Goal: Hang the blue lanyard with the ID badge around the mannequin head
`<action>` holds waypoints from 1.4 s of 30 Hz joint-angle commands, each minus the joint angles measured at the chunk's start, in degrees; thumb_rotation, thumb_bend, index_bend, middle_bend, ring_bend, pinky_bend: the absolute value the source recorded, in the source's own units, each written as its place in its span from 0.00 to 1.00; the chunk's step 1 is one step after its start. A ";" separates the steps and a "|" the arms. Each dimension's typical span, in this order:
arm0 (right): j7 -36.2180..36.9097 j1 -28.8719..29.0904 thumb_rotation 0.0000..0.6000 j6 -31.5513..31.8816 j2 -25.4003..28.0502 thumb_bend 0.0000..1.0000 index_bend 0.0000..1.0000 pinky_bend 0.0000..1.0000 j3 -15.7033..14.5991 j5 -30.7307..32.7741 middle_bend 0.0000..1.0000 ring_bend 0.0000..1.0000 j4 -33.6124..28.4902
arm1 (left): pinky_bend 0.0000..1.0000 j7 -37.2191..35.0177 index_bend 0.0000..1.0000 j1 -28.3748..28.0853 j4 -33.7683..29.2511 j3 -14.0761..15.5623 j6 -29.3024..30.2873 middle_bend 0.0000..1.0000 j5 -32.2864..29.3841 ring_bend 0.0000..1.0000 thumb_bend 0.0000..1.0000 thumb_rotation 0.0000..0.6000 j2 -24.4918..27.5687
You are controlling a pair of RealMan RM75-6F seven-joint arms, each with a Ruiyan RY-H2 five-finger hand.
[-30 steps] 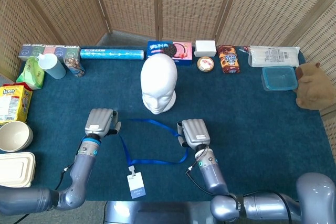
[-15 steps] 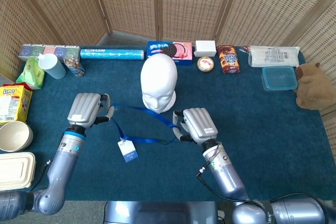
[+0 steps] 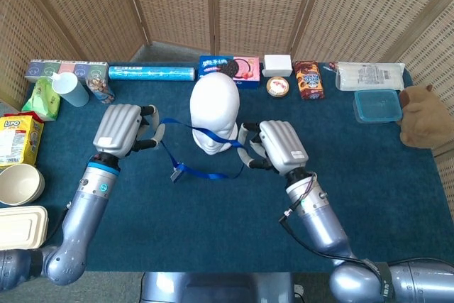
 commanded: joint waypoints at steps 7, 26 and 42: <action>4.35 2.58 1.00 -2.87 2.44 0.46 0.62 1.00 1.92 2.25 0.99 1.00 3.98 | 1.00 -2.12 0.64 -2.16 1.61 -2.37 0.65 1.00 -2.41 1.00 0.45 0.86 -0.94; 8.11 11.02 1.00 -8.49 2.64 0.46 0.62 1.00 3.35 9.94 0.99 1.00 17.20 | 1.00 -5.73 0.64 -5.84 9.44 -5.10 2.61 1.00 -5.73 1.00 0.45 0.86 -6.26; 13.05 13.25 1.00 -11.86 3.76 0.46 0.62 1.00 3.45 11.57 0.99 1.00 23.59 | 1.00 -7.91 0.64 -6.44 15.74 -4.88 5.93 1.00 -1.02 1.00 0.44 0.86 -10.78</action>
